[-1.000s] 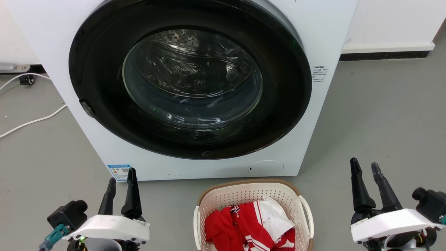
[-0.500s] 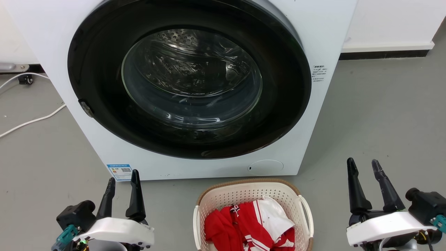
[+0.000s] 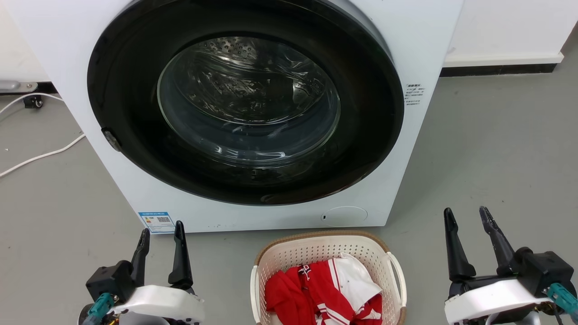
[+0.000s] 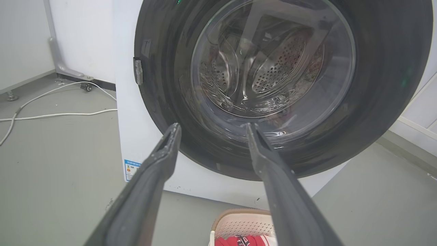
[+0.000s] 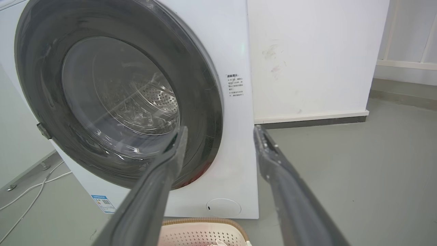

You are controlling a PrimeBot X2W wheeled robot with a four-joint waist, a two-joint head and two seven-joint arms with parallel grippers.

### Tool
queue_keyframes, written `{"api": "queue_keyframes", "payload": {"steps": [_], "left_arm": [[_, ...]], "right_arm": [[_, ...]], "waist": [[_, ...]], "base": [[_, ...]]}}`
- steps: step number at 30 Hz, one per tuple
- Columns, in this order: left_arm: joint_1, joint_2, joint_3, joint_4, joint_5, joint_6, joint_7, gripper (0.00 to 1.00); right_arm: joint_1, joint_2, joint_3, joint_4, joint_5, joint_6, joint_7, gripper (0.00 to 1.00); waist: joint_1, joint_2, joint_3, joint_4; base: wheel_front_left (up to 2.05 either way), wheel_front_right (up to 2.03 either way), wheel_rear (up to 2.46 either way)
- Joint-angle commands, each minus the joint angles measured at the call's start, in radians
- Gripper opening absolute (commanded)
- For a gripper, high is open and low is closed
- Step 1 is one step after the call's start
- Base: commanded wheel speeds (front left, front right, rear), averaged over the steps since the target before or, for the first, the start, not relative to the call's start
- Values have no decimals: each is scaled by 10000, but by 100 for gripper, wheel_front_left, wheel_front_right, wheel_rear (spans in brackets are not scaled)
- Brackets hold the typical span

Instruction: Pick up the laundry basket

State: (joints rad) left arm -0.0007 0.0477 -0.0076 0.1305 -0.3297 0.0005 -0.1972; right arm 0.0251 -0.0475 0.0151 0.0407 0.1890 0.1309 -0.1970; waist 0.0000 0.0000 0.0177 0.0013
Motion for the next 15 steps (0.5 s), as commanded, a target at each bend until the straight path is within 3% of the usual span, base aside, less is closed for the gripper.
{"api": "queue_keyframes", "payload": {"steps": [1, 15], "left_arm": [[52, 32, -29, -85, 186, 20, -97, 100], [184, 37, -53, -28, 1283, 98, -374, 100]], "right_arm": [[63, -39, 14, -120, -229, -3, -90, 100], [192, -43, 88, -8, -1482, -3, -373, 100]], "waist": [[0, 0, 0, 4], [0, 0, 8, -29]], "base": [[0, 0, 0], [0, 0, 0]]}}
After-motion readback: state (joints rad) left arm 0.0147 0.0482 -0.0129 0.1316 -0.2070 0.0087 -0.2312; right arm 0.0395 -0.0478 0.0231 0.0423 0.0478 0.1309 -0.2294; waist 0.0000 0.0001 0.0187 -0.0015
